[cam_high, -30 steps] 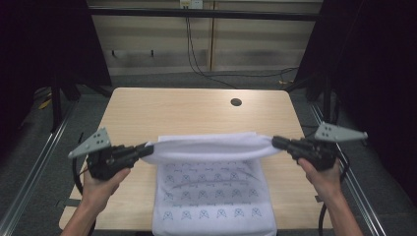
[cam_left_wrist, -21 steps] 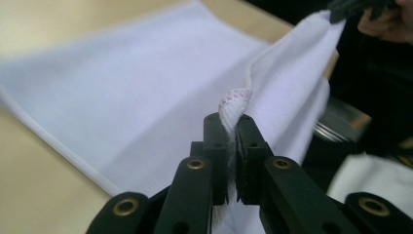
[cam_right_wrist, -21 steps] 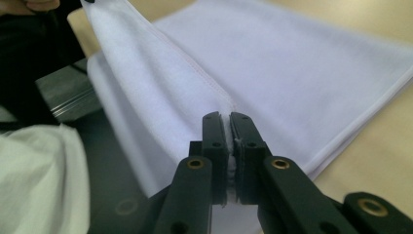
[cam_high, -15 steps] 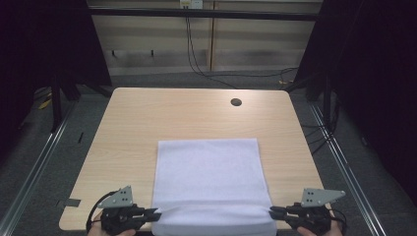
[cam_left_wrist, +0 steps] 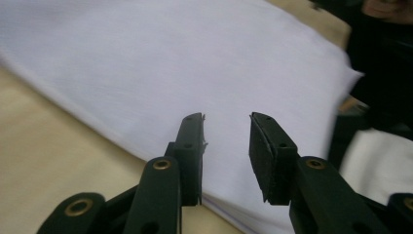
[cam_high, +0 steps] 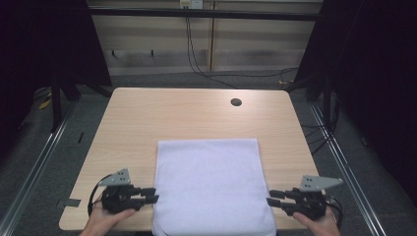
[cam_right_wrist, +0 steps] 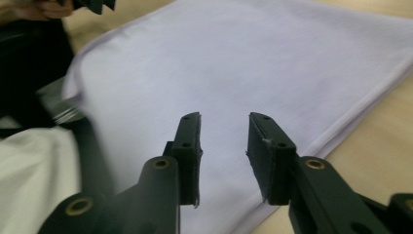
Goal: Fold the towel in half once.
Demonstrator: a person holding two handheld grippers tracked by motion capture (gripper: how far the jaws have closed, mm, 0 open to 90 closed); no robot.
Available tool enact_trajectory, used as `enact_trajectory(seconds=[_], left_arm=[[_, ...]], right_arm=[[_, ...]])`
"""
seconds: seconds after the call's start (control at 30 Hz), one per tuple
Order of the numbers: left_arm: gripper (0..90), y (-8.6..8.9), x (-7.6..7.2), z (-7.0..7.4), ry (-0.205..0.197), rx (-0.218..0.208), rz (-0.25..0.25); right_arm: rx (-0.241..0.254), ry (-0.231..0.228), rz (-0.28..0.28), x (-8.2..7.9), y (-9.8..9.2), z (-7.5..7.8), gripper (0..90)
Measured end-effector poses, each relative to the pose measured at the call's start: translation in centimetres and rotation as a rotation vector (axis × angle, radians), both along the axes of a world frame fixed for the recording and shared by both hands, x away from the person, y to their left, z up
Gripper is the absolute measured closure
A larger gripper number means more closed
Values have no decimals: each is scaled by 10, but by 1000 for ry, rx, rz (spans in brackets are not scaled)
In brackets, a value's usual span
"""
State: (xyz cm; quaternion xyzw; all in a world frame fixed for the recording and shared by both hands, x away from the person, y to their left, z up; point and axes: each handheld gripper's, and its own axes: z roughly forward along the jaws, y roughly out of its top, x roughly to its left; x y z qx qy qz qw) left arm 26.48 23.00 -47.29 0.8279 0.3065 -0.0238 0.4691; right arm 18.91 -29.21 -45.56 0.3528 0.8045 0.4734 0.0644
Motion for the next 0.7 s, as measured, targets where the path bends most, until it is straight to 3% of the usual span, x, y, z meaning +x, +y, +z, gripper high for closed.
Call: enact_trajectory(seconds=[0.03, 0.13, 0.2, 0.3, 0.33, 0.37, 0.43, 0.5, 0.67, 0.7], left_arm=[[654, -3, 13, -2, 13, 6, 24], [646, -12, 39, -5, -13, 53, 69], [631, -20, 57, -9, 5, 55, 85], [616, -35, 82, -22, -7, 123, 114], [608, -35, 82, -22, -7, 123, 114], [608, -36, 84, -24, -1, 127, 122], [611, -38, 88, -27, -3, 149, 114], [618, -37, 88, -28, -3, 143, 111], [635, -37, 81, -30, -52, 166, 102], [636, -37, 79, -29, -39, 160, 100]], right_arm=[[-11, 4, -13, 11, 3, -1, 647], [-41, -3, -39, 43, 14, -4, 642], [-79, -5, -49, 64, 23, -8, 633], [-147, 3, -56, 93, 37, -17, 629], [-147, 3, -56, 93, 37, -17, 629], [-185, 25, -63, 108, 46, -26, 628], [-230, 23, -73, 118, 51, -34, 622], [-243, 35, -89, 125, 53, -40, 614], [-257, 51, -94, 122, 51, -43, 607], [-255, 48, -93, 120, 50, -43, 607]])
